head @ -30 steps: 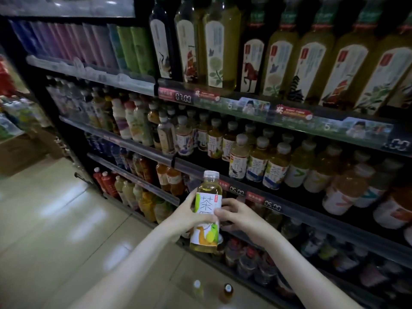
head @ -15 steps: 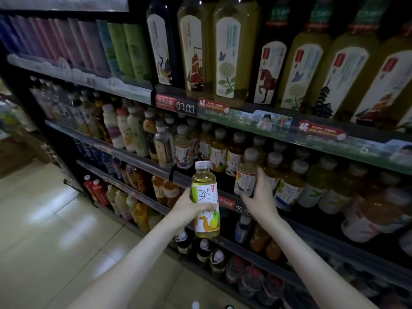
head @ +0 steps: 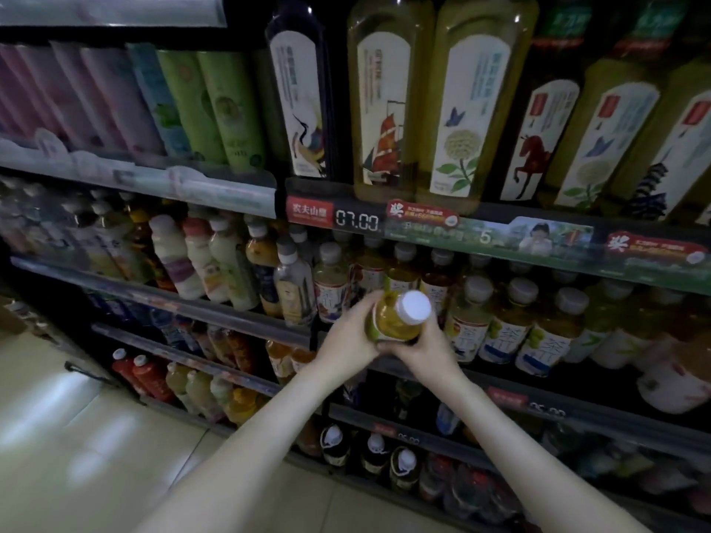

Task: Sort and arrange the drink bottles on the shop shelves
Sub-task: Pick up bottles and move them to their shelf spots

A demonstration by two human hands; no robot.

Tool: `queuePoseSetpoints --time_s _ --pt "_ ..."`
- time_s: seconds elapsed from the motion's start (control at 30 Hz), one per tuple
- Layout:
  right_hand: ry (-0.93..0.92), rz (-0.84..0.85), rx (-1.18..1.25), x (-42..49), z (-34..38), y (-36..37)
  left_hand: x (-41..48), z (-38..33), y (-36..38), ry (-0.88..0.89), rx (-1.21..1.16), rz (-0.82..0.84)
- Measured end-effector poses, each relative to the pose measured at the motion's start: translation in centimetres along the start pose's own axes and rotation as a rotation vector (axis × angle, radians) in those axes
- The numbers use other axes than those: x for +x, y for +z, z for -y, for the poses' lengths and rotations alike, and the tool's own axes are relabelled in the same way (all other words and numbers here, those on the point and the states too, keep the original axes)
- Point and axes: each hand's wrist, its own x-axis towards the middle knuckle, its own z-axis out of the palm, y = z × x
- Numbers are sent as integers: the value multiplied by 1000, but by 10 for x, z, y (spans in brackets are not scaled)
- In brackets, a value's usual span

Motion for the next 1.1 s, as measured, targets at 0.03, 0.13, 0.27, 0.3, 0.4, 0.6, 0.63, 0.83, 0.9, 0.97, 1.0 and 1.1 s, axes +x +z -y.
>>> queuePoseSetpoints --time_s 0.03,0.13,0.27,0.3,0.4,0.6,0.63,0.83,0.9,0.97,1.0,1.1 --pt "-9 -81 30 3 -3 6 9 5 1 38 39 17" --pt "12 -222 59 15 -15 16 29 17 8 40 109 91" --pt "81 -203 -70 26 -25 18 41 34 17 21 96 142" --pt "84 -199 -94 29 -25 19 43 39 18 22 94 131" --pt "125 -173 -157 41 -21 23 53 49 19 5 25 89" --pt "260 -209 -229 56 -27 32 68 62 12 -11 -43 165" --pt "260 -215 -249 55 -28 34 70 64 11 -2 -43 184" --pt "94 -282 -363 39 -12 43 50 48 2 24 75 156" --pt "17 -310 -442 23 3 46 33 32 -11 152 197 4" --pt "-139 -383 -476 7 26 45 17 11 -32 427 172 -198" --pt "-256 -434 -476 1 43 43 12 -1 -44 571 147 -312" --pt "-627 -634 -490 -8 98 27 14 -40 -78 868 116 -600"
